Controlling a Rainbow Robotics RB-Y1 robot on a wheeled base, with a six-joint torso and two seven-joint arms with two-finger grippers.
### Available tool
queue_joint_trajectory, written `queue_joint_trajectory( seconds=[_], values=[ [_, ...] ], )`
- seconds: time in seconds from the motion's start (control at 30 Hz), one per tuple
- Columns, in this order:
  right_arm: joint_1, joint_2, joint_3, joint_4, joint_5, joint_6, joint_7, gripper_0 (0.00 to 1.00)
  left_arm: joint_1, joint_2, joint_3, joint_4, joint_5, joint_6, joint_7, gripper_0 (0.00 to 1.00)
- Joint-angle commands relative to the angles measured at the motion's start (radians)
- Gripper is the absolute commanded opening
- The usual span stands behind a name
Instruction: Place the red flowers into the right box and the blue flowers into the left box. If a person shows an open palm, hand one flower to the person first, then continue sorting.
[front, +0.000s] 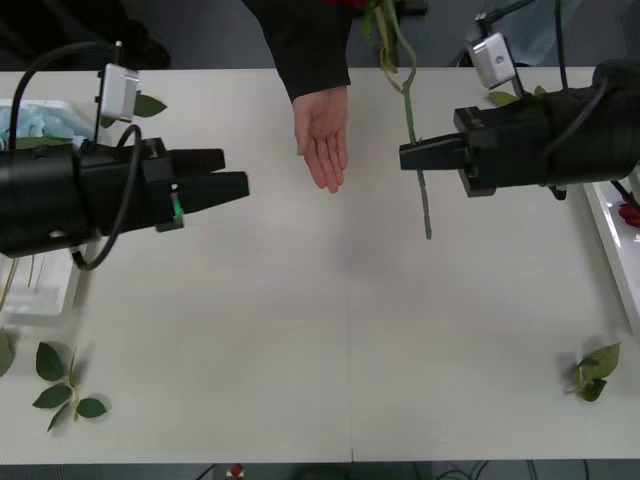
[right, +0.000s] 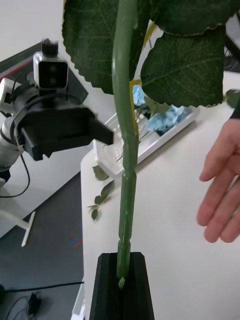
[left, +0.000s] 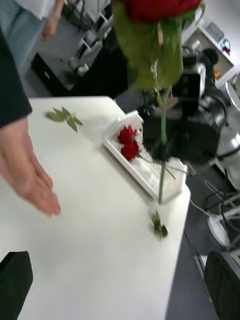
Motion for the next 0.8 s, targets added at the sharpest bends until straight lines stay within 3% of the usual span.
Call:
queue_joint_trajectory(
  seconds=[0.03,0.37,0.8],
  values=[
    [-0.029,-0.013,-0.057,-0.013,-0.004,-0.032,0.096,0.00,0.008,0.057,0.089,-0.020,0.081,0.117,0.000,1.00],
    [-0.073,0.020,-0.071,-0.013,-0.001,-0.243,0.425,0.00,-0.075,0.068,0.259,0.123,0.127,0.384,0.003,1.00],
    [-0.098,0.075,-0.052,-0.013,0.034,-0.409,0.492,0.00,-0.137,0.020,0.259,0.152,0.047,0.361,0.026,1.00]
  ],
)
